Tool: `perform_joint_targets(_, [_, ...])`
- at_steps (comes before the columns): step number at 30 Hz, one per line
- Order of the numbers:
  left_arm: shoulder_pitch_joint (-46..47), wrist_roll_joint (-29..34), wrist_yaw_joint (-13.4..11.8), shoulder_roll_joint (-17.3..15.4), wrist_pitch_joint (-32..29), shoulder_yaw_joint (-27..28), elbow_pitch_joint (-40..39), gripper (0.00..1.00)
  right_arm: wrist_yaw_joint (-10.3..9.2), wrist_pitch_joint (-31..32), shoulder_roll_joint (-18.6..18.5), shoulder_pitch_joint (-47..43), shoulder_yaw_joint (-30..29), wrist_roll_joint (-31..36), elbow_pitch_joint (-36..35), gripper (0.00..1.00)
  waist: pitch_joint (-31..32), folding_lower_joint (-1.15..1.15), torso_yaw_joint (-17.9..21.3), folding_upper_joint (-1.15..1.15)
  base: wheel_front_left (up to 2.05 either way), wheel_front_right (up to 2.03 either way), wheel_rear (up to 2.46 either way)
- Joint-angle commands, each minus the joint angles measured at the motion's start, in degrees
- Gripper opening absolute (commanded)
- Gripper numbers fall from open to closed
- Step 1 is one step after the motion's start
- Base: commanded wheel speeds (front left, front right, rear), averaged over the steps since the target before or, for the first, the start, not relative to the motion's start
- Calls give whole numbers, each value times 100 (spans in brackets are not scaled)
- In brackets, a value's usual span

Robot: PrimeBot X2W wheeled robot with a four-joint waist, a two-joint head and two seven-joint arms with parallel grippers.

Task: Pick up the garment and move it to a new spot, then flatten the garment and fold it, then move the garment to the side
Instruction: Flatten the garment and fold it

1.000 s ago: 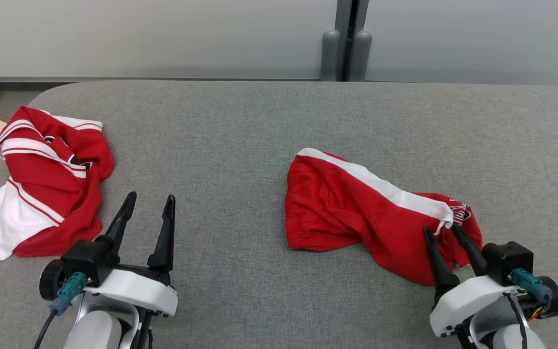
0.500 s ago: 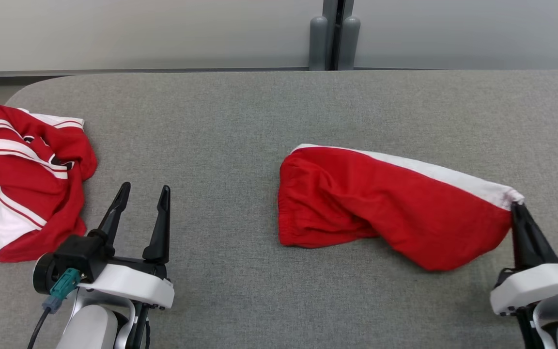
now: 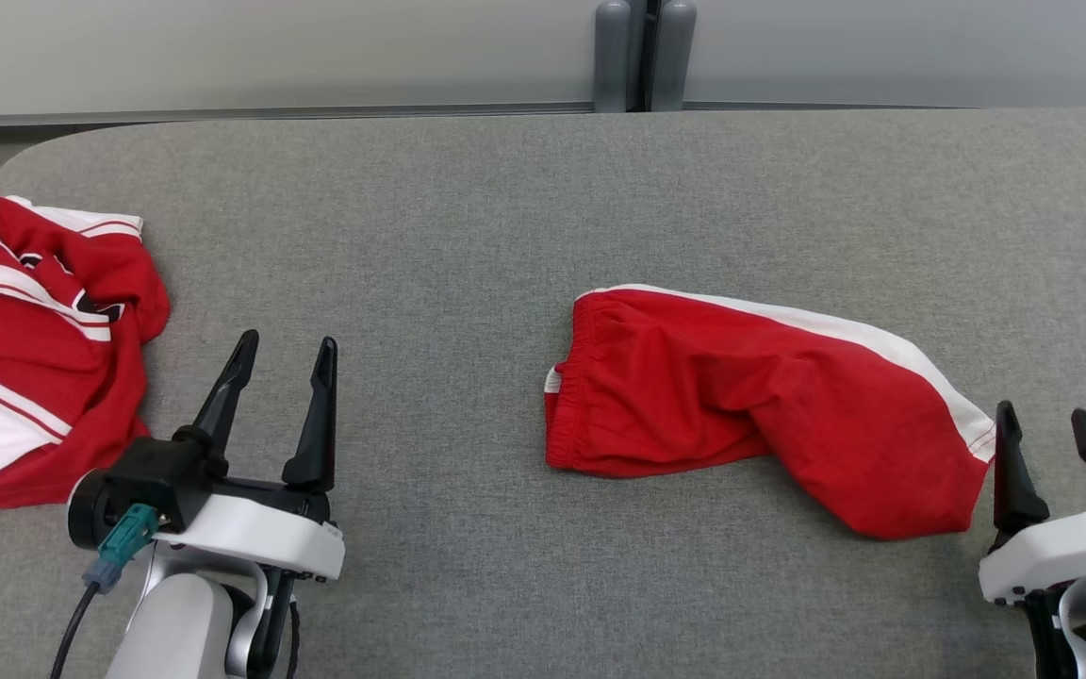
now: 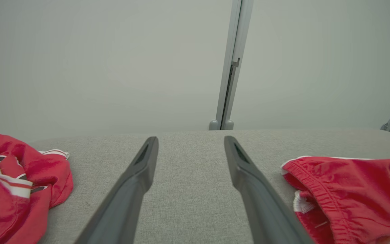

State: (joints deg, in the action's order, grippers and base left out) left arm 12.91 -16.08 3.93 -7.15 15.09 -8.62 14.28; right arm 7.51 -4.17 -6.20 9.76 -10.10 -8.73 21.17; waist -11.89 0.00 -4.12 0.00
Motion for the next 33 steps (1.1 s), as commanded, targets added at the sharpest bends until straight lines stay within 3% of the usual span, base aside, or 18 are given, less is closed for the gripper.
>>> perform_joint_targets(1, [-22, 54, -3, -20, 9, 67, -10, 100, -4, -171, -51, 72, 59, -44, -199, 100, 32, 0, 20, 0, 0, 0, 0])
perform_joint_targets(9, [-282, 136, -45, 9, 9, 243, -51, 100, -3, -162, -19, -113, 541, 35, -1488, 100, 336, 0, 101, 0, 0, 0, 0])
perform_joint_targets(13, [-409, 163, -57, 20, 9, 264, -52, 100, -3, 9, 16, -259, 764, 61, -1808, 100, 488, 0, 120, 0, 0, 0, 0])
perform_joint_targets(21, [-791, 193, -102, 9, 9, 242, 23, 100, -3, 313, 139, -760, 1102, -28, -1973, 100, 783, 0, 200, 0, 0, 0, 0])
perform_joint_targets(33, [-854, 175, -149, -71, -13, 190, 35, 100, -3, 326, 222, -820, 1099, -24, -1914, 100, 864, 0, 208, 0, 0, 0, 0])
